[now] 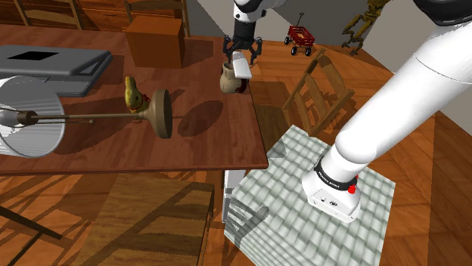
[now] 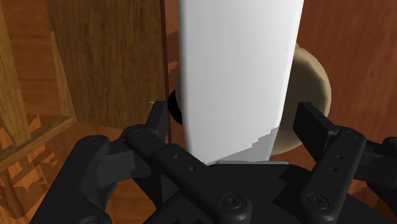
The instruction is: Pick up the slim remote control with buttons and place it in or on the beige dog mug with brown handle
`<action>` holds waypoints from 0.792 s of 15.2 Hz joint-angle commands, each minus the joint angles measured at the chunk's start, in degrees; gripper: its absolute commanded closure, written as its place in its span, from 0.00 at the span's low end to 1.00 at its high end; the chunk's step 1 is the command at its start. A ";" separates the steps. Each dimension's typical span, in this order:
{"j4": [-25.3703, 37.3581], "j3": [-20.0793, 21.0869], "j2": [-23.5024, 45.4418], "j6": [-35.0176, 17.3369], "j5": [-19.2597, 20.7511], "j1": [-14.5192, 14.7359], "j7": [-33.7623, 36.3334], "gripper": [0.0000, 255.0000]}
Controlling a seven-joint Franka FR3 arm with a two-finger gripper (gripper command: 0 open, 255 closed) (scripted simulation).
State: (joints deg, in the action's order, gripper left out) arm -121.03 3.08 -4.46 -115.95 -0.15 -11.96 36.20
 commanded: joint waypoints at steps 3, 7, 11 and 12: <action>4.39 -0.03 -1.33 5.71 -0.07 -0.01 -0.06 0.00; 5.66 -0.04 -1.56 7.21 -0.08 -0.02 -0.07 0.00; 5.66 -0.04 -1.56 7.21 -0.08 -0.02 -0.07 0.00; 5.66 -0.04 -1.56 7.21 -0.08 -0.02 -0.07 0.00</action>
